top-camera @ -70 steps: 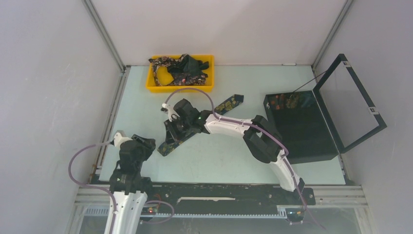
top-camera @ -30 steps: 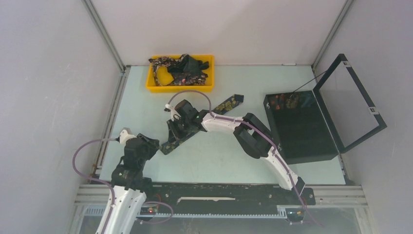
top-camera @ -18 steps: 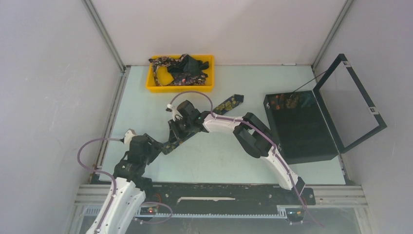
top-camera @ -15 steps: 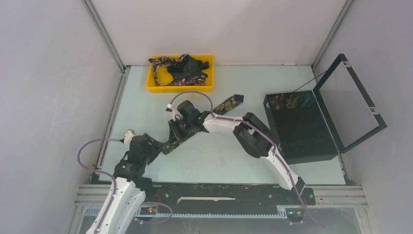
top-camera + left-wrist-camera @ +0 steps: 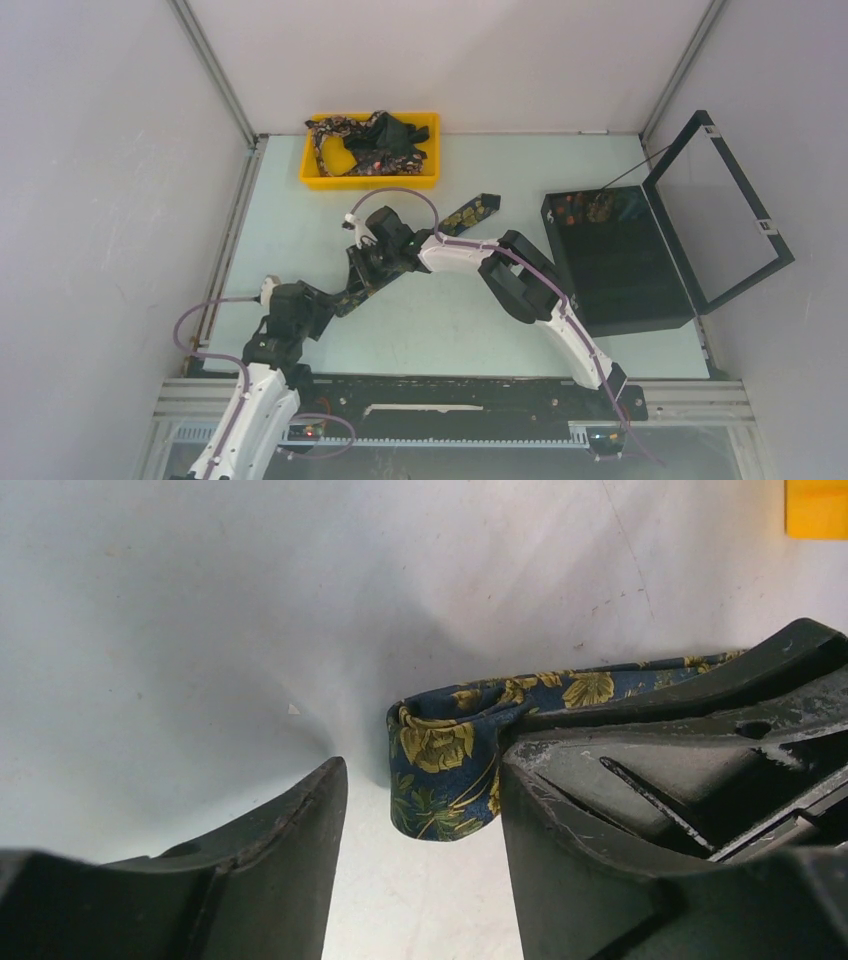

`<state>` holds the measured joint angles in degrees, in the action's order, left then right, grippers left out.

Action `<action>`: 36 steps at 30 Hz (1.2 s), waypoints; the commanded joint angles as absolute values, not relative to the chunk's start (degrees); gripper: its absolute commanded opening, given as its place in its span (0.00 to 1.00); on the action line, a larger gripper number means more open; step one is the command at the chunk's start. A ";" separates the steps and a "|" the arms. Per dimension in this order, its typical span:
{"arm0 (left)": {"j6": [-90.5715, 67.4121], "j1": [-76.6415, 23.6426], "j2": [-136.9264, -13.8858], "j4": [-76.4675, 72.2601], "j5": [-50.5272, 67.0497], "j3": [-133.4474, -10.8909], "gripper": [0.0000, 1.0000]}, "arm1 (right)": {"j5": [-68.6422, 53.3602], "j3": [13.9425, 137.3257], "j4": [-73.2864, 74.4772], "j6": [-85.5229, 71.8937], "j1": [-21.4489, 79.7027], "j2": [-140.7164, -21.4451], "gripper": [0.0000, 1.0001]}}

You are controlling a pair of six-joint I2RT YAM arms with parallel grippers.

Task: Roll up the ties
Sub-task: Roll the tie at the center of the board.

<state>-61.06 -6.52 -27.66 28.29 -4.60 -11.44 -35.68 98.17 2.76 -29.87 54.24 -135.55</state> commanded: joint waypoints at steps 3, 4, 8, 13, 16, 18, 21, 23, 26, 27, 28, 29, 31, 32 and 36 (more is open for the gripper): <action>-62.38 -4.13 -27.95 24.16 -2.06 -10.44 0.59 | -33.48 96.33 5.28 -28.92 53.95 -134.77 0.18; -62.32 -3.75 -28.29 23.45 -1.62 -10.03 0.57 | -33.48 96.33 5.30 -28.91 53.91 -134.74 0.18; -62.31 -3.14 -29.57 20.21 -0.52 -8.79 0.53 | -33.49 96.24 5.11 -28.92 53.95 -134.83 0.18; -62.45 -3.16 -30.64 18.92 -0.44 -7.76 0.50 | -33.61 96.24 5.09 -28.92 53.95 -134.92 0.18; -62.60 -3.15 -31.05 18.33 -0.44 -7.19 0.50 | -33.66 96.32 4.93 -29.00 53.92 -135.02 0.18; -62.58 -3.12 -31.47 17.52 -0.44 -6.82 0.49 | -33.71 96.33 4.85 -29.09 53.96 -135.00 0.18; -62.58 -3.14 -32.17 15.91 0.98 -6.13 0.47 | -33.67 96.24 4.97 -29.09 53.96 -135.07 0.18; -62.62 -3.16 -32.85 14.63 1.58 -5.68 0.43 | -33.70 96.24 4.97 -29.09 53.91 -135.06 0.18; -61.87 -3.14 -33.73 12.95 1.98 -5.56 0.37 | -33.66 96.24 4.92 -29.09 53.96 -135.05 0.18; -61.45 -3.23 -33.82 12.73 1.97 -5.62 0.34 | -33.66 96.24 4.92 -29.08 53.96 -134.94 0.18; -61.14 -3.19 -33.73 12.67 1.76 -5.70 0.31 | -33.68 96.24 4.94 -29.07 53.92 -134.92 0.18; -60.55 -3.24 -33.56 12.71 1.51 -5.83 0.27 | -33.71 96.31 4.99 -29.04 53.94 -134.87 0.18; -59.43 -3.24 -33.17 13.73 0.67 -6.47 0.18 | -33.54 97.04 5.60 -28.90 54.02 -134.64 0.18; -58.90 -3.23 -33.02 14.70 0.26 -7.04 0.14 | -33.27 97.80 6.47 -28.53 54.02 -134.47 0.18; -56.82 -3.45 -32.53 19.14 -2.80 -9.92 0.03 | -31.07 100.50 10.03 -26.94 54.00 -132.05 0.24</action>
<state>-60.49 -3.46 -32.95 14.68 0.30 -6.85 -35.57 98.35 3.03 -29.80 54.13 -135.50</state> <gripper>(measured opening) 0.220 0.211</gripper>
